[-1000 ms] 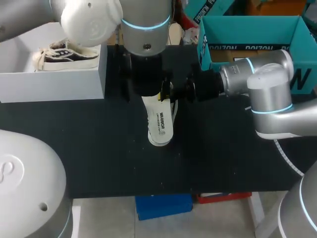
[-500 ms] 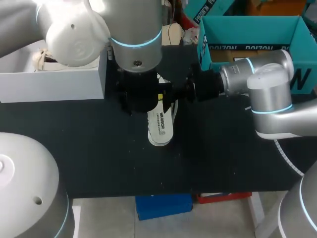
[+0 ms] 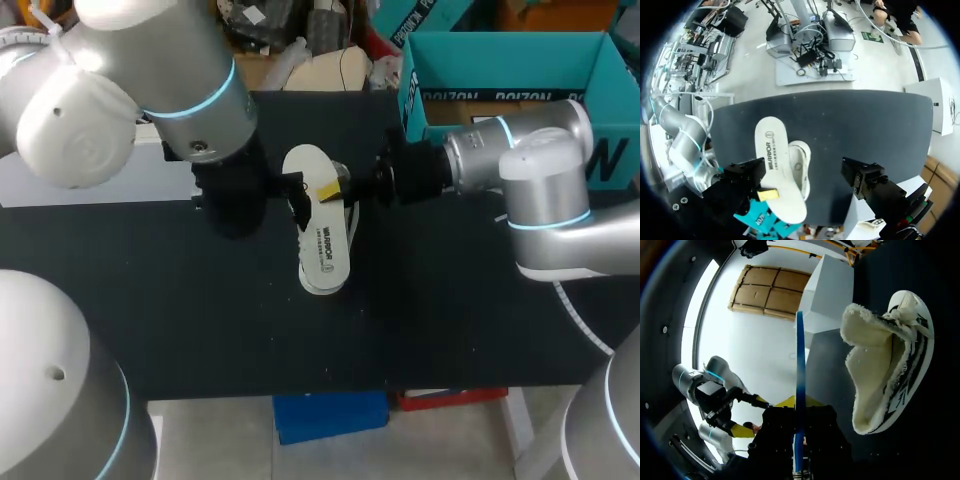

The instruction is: Take the shoe out of the shoebox, open the shoe tongue, remove and reinsert the insole, then place the shoe into the shoebox

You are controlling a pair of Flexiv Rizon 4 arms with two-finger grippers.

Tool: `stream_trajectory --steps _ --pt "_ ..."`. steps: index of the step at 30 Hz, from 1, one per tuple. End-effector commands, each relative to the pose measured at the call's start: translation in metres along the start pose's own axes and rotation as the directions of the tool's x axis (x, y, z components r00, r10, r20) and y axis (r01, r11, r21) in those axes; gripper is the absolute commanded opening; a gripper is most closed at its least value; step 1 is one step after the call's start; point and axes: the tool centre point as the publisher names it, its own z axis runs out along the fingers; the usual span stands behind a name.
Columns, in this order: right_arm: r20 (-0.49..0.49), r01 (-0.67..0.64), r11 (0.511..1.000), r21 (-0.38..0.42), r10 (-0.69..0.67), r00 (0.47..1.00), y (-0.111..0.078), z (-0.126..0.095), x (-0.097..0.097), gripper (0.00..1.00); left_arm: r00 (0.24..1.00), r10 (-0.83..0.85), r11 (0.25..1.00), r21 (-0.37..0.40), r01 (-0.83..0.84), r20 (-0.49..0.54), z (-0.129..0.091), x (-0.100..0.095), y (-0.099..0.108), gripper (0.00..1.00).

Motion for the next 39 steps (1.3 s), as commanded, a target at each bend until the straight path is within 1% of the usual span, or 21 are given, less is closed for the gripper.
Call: stream_trajectory --steps 1,10,11,12,13,14,15,16,18,22,23,39 --pt "0.002 -0.001 1.0 0.001 0.001 1.0 0.0 0.0 0.0 0.0 0.997 0.002 1.0 -0.007 -0.001 0.08 0.001 0.006 -0.003 1.0" --pt "0.002 -0.001 1.0 0.001 0.001 1.0 0.0 0.0 0.0 0.0 0.997 0.002 1.0 -0.007 -0.001 0.08 0.001 0.006 -0.003 1.0" --pt "0.002 -0.001 1.0 0.001 0.001 1.0 0.0 0.0 0.0 0.0 0.976 -0.031 0.999 0.025 0.026 0.217 -0.003 0.006 -0.004 1.0" --pt "0.002 -0.001 1.0 0.001 0.001 1.0 0.0 0.0 0.0 0.0 0.941 -0.061 0.998 0.011 0.061 0.334 -0.007 0.008 -0.003 1.0" --pt "0.002 -0.001 1.0 0.001 0.001 1.0 0.0 0.0 0.0 0.0 0.918 -0.048 0.998 -0.016 0.059 0.393 -0.008 0.011 -0.004 1.0" --pt "0.002 -0.001 1.0 0.001 0.001 1.0 0.0 0.0 0.0 0.0 0.873 -0.064 0.997 -0.015 0.081 0.483 -0.01 0.015 -0.005 1.0" --pt "0.002 -0.001 1.0 0.001 0.001 1.0 0.0 0.0 0.0 0.0 0.811 -0.1 0.994 0.023 0.107 0.577 -0.014 0.019 -0.005 1.0" --pt "0.002 -0.001 1.0 0.001 0.001 1.0 0.0 0.0 0.0 0.0 0.753 -0.126 0.991 0.054 0.119 0.646 -0.017 0.024 -0.004 1.0" --pt "0.002 -0.001 1.0 0.001 0.001 1.0 0.0 0.0 0.0 0.0 0.677 -0.117 0.991 0.045 0.122 0.727 -0.019 0.031 -0.005 1.0" --pt "0.002 -0.001 1.0 0.001 0.001 1.0 0.0 0.0 0.0 0.0 0.532 -0.11 0.993 0.069 0.096 0.84 -0.02 0.04 -0.011 1.0" --pt "0.002 -0.001 1.0 0.001 0.001 1.0 0.0 0.0 0.0 0.0 0.505 -0.122 0.992 0.086 0.095 0.854 -0.02 0.042 -0.011 1.0" --pt "0.002 -0.001 1.0 0.001 0.001 1.0 0.0 0.0 0.0 0.0 0.505 -0.122 0.992 0.086 0.095 0.854 -0.02 0.042 -0.011 1.0"
